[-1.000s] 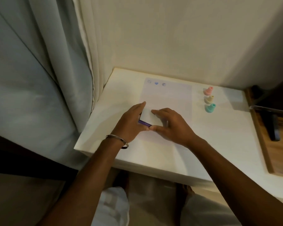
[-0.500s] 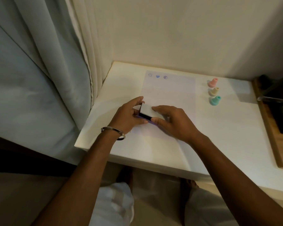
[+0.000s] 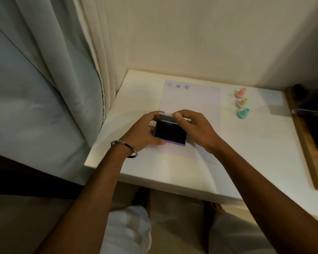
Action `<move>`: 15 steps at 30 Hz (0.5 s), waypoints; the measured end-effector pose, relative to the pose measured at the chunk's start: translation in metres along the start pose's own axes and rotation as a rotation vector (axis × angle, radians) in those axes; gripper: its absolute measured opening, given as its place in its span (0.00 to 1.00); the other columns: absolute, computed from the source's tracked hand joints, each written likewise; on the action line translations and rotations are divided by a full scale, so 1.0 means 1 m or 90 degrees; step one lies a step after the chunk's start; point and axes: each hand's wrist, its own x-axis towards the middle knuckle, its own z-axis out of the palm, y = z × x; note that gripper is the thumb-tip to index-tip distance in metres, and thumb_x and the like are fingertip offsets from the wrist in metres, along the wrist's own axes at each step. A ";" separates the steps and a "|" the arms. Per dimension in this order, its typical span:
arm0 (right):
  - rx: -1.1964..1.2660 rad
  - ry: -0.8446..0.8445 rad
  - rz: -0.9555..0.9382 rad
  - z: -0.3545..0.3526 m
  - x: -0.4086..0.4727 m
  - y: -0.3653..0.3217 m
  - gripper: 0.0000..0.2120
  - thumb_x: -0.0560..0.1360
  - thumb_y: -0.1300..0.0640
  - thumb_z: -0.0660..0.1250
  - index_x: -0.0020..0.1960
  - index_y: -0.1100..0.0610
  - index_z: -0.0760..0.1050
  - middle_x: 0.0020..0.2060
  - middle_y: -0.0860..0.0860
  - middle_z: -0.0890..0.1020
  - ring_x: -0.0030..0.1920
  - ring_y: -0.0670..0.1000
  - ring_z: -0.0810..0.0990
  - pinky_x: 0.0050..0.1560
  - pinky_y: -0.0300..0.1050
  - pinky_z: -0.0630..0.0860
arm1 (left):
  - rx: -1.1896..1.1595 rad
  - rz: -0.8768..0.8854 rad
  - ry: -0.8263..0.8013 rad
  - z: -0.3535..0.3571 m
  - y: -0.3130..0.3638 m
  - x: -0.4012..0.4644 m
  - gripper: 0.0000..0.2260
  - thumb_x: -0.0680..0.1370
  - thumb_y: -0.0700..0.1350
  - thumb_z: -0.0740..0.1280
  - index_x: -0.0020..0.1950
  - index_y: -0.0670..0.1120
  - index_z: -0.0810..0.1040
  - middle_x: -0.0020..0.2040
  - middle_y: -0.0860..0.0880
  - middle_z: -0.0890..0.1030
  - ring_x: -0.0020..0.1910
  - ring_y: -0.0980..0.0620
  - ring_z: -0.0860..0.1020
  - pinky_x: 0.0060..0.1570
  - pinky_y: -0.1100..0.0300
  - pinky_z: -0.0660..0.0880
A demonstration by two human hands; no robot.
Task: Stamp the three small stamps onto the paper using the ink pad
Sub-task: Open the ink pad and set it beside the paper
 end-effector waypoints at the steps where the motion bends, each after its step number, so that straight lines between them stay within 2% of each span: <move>1: 0.000 0.011 0.023 0.000 0.005 -0.002 0.17 0.81 0.42 0.59 0.53 0.53 0.78 0.49 0.47 0.83 0.52 0.50 0.80 0.52 0.49 0.78 | -0.002 -0.001 0.002 -0.001 0.000 0.000 0.37 0.67 0.36 0.77 0.72 0.49 0.65 0.67 0.48 0.73 0.59 0.44 0.78 0.57 0.47 0.78; 5: 0.004 -0.001 0.075 -0.003 0.025 -0.011 0.19 0.80 0.41 0.60 0.51 0.58 0.73 0.49 0.54 0.81 0.52 0.57 0.80 0.48 0.51 0.77 | -0.032 0.001 0.024 -0.006 -0.001 -0.002 0.39 0.67 0.36 0.77 0.73 0.50 0.63 0.65 0.50 0.74 0.56 0.46 0.80 0.54 0.53 0.80; 8: -0.008 -0.019 0.091 -0.003 0.040 -0.016 0.20 0.79 0.40 0.62 0.51 0.59 0.73 0.50 0.55 0.81 0.53 0.58 0.80 0.48 0.52 0.78 | -0.052 -0.001 0.052 -0.011 -0.005 -0.001 0.39 0.67 0.35 0.77 0.73 0.51 0.63 0.62 0.51 0.74 0.55 0.47 0.80 0.49 0.63 0.80; 12: 0.026 0.020 0.109 0.008 0.058 -0.022 0.22 0.74 0.38 0.67 0.51 0.57 0.75 0.50 0.54 0.82 0.52 0.57 0.81 0.51 0.58 0.80 | -0.063 -0.008 0.090 -0.020 -0.011 -0.001 0.39 0.67 0.36 0.76 0.74 0.50 0.63 0.63 0.50 0.74 0.56 0.47 0.80 0.49 0.63 0.79; 15: -0.009 0.036 0.097 0.024 0.073 -0.027 0.21 0.75 0.38 0.67 0.49 0.57 0.77 0.45 0.53 0.82 0.49 0.56 0.82 0.50 0.57 0.80 | -0.057 -0.002 0.133 -0.027 -0.017 -0.001 0.37 0.67 0.38 0.77 0.72 0.50 0.65 0.62 0.50 0.75 0.56 0.49 0.78 0.46 0.65 0.79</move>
